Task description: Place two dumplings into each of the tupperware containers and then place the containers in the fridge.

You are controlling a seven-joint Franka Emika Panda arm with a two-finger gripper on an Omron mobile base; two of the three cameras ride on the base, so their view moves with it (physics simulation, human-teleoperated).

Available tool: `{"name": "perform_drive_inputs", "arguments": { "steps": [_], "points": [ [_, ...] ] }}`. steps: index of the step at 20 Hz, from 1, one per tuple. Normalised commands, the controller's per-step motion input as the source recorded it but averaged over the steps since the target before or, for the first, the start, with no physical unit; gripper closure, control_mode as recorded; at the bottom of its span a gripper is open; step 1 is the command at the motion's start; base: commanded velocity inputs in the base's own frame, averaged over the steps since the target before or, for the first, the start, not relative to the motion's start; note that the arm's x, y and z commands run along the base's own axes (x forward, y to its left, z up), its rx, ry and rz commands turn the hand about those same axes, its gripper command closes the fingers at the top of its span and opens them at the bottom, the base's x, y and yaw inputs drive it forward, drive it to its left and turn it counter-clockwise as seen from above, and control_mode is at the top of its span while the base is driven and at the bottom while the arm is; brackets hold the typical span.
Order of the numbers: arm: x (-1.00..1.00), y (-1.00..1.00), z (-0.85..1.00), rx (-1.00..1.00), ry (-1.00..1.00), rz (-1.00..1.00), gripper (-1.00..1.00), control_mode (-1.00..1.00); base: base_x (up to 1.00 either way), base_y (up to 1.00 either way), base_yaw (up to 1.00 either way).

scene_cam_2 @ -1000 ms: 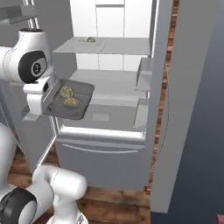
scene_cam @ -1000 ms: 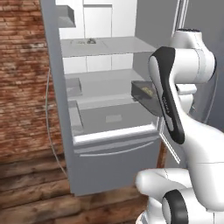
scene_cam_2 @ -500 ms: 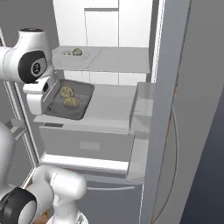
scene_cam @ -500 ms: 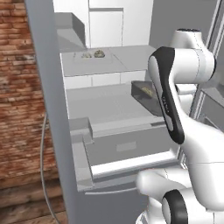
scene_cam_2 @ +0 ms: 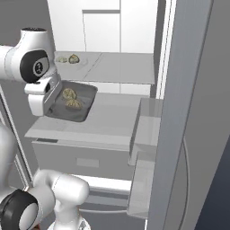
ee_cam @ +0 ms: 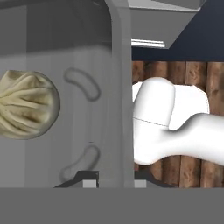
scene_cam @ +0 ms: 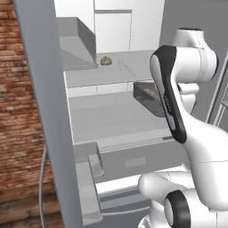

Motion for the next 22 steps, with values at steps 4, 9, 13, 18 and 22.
{"name": "perform_drive_inputs", "arguments": {
  "steps": [4,9,13,18,22],
  "points": [
    [0.00,0.00,0.00,0.00,0.00,0.00,1.00,-1.00,0.00,0.00,0.00],
    [-0.30,-0.02,0.00,0.00,-0.37,0.00,1.00,-1.00,0.00,0.00,0.00],
    [-0.09,-0.35,0.02,0.02,-0.44,0.00,1.00,-1.00,0.00,0.00,0.00],
    [0.73,-0.66,0.10,0.15,-0.11,0.02,1.00,-1.00,0.00,0.00,0.00],
    [1.00,-0.46,0.13,0.15,-0.03,0.09,1.00,-1.00,0.00,0.00,0.00]
  ]
}}
